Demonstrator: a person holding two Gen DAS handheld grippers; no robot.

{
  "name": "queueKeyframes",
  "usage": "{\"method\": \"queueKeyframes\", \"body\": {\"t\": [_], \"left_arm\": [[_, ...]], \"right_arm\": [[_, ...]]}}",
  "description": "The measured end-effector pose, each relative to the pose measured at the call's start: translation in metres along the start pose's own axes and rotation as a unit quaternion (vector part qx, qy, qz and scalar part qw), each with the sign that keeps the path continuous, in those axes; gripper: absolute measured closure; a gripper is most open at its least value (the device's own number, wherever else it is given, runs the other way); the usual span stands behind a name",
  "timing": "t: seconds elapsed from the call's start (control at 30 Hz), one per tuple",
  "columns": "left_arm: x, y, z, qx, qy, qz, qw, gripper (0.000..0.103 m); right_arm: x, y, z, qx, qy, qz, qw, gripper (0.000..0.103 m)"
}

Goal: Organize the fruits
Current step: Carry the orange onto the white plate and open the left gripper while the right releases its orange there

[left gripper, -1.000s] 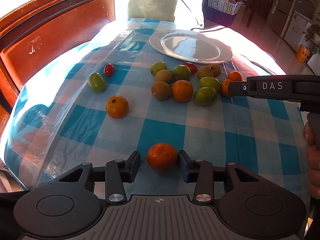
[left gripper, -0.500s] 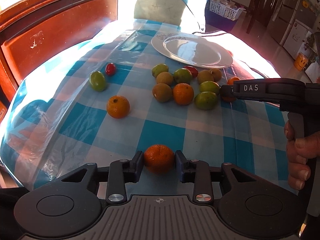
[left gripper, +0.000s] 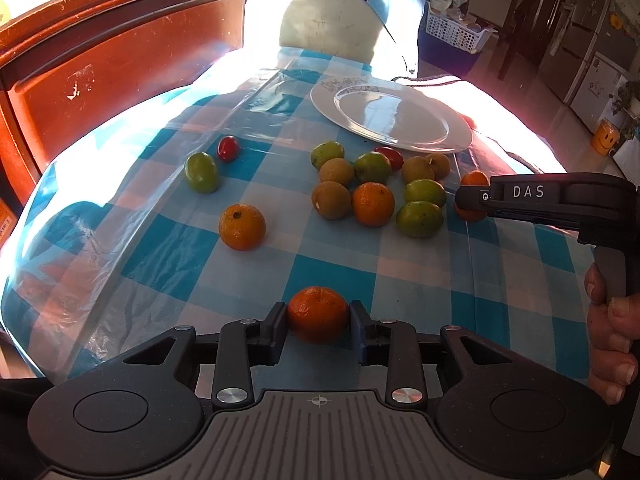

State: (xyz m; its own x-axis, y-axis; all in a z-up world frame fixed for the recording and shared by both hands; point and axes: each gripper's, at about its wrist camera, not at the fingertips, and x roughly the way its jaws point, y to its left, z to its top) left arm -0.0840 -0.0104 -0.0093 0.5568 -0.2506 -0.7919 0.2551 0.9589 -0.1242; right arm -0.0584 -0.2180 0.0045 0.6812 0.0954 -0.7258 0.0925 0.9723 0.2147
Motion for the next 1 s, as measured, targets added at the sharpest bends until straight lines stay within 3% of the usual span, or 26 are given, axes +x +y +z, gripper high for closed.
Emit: {"method": "queueKeyframes", "body": {"t": [0.47,0.73,1.0], "left_arm": [[0.011,0.000,0.047,-0.042,-0.023,-0.023,0.9986,0.073],[0.030,-0.014,0.076,-0.032,-0.031,-0.035,0.9984,0.073],[0.056,-0.025,0.114,-0.020,-0.044,-0.054,0.9973,0.073]], "right_arm": [[-0.016,0.008,0.019,-0.047,0.017,0.047,0.998,0.073],[-0.011,0.007,0.039,-0.078,0.016,0.057,0.995,0.073],[0.005,-0.001,0.058,-0.070,0.014,0.057,0.996,0.073]]}}
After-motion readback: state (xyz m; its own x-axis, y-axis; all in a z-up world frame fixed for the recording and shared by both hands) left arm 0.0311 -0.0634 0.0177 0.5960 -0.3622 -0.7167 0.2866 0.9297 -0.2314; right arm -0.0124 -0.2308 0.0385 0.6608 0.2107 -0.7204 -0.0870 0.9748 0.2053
